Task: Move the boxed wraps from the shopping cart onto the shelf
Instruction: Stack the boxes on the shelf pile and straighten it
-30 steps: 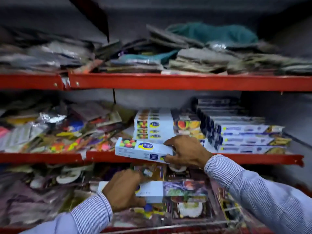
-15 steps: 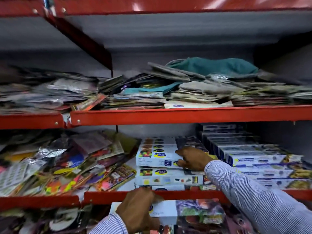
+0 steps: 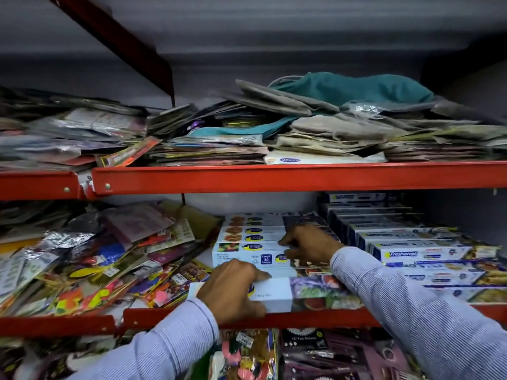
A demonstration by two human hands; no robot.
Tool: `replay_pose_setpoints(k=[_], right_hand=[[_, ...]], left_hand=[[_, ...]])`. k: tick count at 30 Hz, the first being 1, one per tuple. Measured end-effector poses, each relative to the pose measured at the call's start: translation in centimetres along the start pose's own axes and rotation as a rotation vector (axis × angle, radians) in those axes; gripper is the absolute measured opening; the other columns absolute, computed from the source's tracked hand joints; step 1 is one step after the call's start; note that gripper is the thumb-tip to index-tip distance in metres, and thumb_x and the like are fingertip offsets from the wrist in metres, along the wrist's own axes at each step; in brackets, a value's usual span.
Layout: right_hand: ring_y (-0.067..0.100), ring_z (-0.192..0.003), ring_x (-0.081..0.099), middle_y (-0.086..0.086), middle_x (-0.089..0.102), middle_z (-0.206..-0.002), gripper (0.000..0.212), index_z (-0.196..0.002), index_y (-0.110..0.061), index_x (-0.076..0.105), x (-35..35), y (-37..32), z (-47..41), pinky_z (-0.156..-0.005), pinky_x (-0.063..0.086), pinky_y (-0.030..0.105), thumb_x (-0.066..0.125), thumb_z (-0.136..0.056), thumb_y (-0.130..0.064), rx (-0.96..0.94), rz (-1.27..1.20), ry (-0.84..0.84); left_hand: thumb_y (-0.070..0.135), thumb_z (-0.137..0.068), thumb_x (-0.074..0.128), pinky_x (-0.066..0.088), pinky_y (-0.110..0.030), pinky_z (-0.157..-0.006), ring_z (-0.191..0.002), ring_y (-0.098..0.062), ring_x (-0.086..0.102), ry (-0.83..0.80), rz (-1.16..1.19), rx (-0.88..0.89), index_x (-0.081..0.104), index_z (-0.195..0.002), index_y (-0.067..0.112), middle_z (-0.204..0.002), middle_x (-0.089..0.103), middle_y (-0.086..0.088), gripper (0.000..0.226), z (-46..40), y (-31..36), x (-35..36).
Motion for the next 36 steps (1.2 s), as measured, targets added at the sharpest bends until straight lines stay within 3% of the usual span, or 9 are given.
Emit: replay_pose_setpoints(k=[3, 13, 16, 19, 21, 24, 27, 33, 36], right_hand=[[0.016, -0.105, 0.067, 0.001, 0.072, -0.118, 0.028, -0.113, -0.015, 0.071, -1.2, -0.2, -0.2, -0.088, 0.048, 0.024, 0.062, -0.089, -0.027, 0.026, -0.070, -0.105], [0.021, -0.121, 0.059, 0.004, 0.064, -0.132, 0.031, -0.122, -0.014, 0.066, -0.5, 0.9, 0.6, -0.102, 0.041, 0.027, 0.052, -0.095, -0.021, 0.073, -0.117, -0.055], [0.025, -0.111, 0.063, 0.007, 0.069, -0.122, 0.026, -0.112, -0.012, 0.069, 0.4, 1.4, 1.7, -0.094, 0.046, 0.029, 0.049, -0.097, -0.020, 0.040, -0.149, 0.057], [0.029, -0.077, 0.063, 0.008, 0.070, -0.088, 0.022, -0.091, -0.016, 0.063, 1.5, 0.8, 3.4, -0.068, 0.049, 0.036, 0.043, -0.097, -0.024, -0.010, -0.174, 0.189], [0.028, -0.077, 0.062, 0.007, 0.068, -0.091, 0.026, -0.098, -0.020, 0.058, 2.3, 0.3, 4.3, -0.065, 0.046, 0.033, 0.036, -0.099, -0.034, -0.006, -0.149, 0.276], [0.025, -0.096, 0.065, 0.006, 0.069, -0.113, 0.042, -0.120, -0.019, 0.057, 2.6, -0.2, 4.9, -0.072, 0.039, 0.025, 0.027, -0.102, -0.042, 0.003, -0.084, 0.368], [0.022, -0.107, 0.064, 0.005, 0.066, -0.125, 0.048, -0.128, -0.018, 0.054, 2.5, -0.4, 5.1, -0.083, 0.046, 0.027, 0.023, -0.103, -0.044, -0.002, -0.054, 0.372], [0.022, -0.103, 0.065, 0.005, 0.067, -0.123, 0.050, -0.127, -0.019, 0.054, 3.0, -0.3, 5.1, -0.083, 0.049, 0.028, 0.019, -0.103, -0.045, 0.001, -0.014, 0.405], [0.020, -0.119, 0.058, 0.003, 0.062, -0.133, 0.050, -0.131, -0.021, 0.052, 3.4, -0.3, 5.2, -0.100, 0.045, 0.032, 0.018, -0.103, -0.044, 0.036, 0.028, 0.411]], left_hand=[[0.043, -0.064, 0.079, 0.055, -0.035, -0.082, -0.100, -0.021, 0.066, 0.000, 0.011, -0.021, 0.063, -0.125, 0.028, -0.115, 0.073, 0.002, 0.065, -2.2, -0.2, 0.3], [0.025, -0.076, 0.078, 0.050, -0.036, -0.094, -0.119, -0.025, 0.053, 0.096, 0.141, -0.046, 0.057, -0.134, 0.017, -0.130, 0.061, -0.005, 0.061, -6.3, -2.3, 3.4], [0.030, -0.081, 0.069, 0.042, -0.039, -0.103, -0.125, -0.024, 0.041, 0.172, 0.080, -0.024, 0.058, -0.132, 0.019, -0.135, 0.056, -0.002, 0.054, -5.7, -2.5, 4.6], [0.049, -0.082, 0.047, 0.040, -0.048, -0.106, -0.125, -0.021, 0.043, 0.249, 0.021, -0.041, 0.061, -0.128, 0.025, -0.136, 0.059, 0.003, 0.054, -5.3, -3.1, 5.8], [0.052, -0.085, 0.038, 0.034, -0.052, -0.111, -0.132, -0.021, 0.042, 0.251, 0.027, -0.047, 0.056, -0.134, 0.026, -0.141, 0.056, 0.003, 0.057, -5.3, -3.2, 6.6], [0.049, -0.093, 0.035, 0.015, -0.050, -0.119, -0.143, -0.018, 0.031, 0.215, -0.015, -0.049, 0.043, -0.143, 0.029, -0.152, 0.043, 0.005, 0.054, -5.1, -2.9, 6.9], [0.041, -0.101, 0.041, 0.006, -0.047, -0.120, -0.146, -0.014, 0.023, 0.185, -0.022, -0.039, 0.033, -0.148, 0.030, -0.157, 0.033, 0.006, 0.048, -5.1, -2.7, 6.8], [0.044, -0.101, 0.027, 0.007, -0.049, -0.120, -0.147, -0.014, 0.020, 0.169, -0.099, -0.034, 0.026, -0.150, 0.029, -0.159, 0.027, 0.007, 0.052, -4.9, -2.5, 6.8], [0.044, -0.097, 0.015, 0.016, -0.059, -0.118, -0.147, -0.023, 0.023, 0.194, -0.257, 0.002, 0.028, -0.150, 0.021, -0.158, 0.028, 0.000, 0.060, -4.6, -2.4, 7.2]])
Point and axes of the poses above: each hand's wrist, its own z-axis away from the middle knuckle, its own x-axis out of the palm, y = z × x, the point moved 3 cm from there along -z, towards the middle knuckle
